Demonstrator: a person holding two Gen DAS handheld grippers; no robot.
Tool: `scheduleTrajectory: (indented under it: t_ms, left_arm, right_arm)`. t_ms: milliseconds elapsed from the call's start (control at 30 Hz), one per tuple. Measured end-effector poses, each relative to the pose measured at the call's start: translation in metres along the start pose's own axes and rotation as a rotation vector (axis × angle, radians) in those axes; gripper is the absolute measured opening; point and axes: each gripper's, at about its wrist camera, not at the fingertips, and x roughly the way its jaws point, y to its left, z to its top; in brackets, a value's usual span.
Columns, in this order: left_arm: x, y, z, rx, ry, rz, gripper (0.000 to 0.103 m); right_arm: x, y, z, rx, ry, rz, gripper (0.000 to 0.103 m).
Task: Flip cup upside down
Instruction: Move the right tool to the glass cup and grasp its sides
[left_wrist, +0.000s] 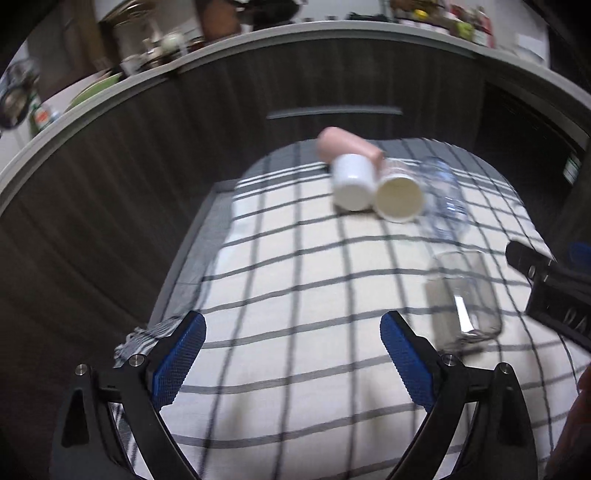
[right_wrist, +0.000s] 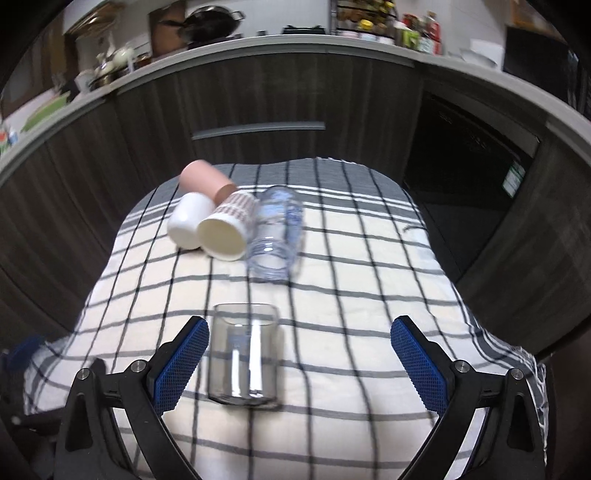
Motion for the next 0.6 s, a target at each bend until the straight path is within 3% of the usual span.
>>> scheduleTrajectory:
  t_ms: [167,367,600]
  left_arm:
    - [0.015,0.031,-0.011,-0.087,0.021,0.028,0.097]
    - [0.029,0.047,-0.021,-0.163,0.040,-0.006,0.097]
    - [0.040,0.050,-0.024,-0.187,0.056,-0.020,0.097]
  right_arm:
    - [0.017,0.028,-0.012,-0.019,0.020,-0.011,0.100]
    - [0.040,0.046,-0.032,-0.036,0.059,-0.049,0.099]
    - [0.055,0.054,-0.049,-0.062,0.112,-0.082,0.088]
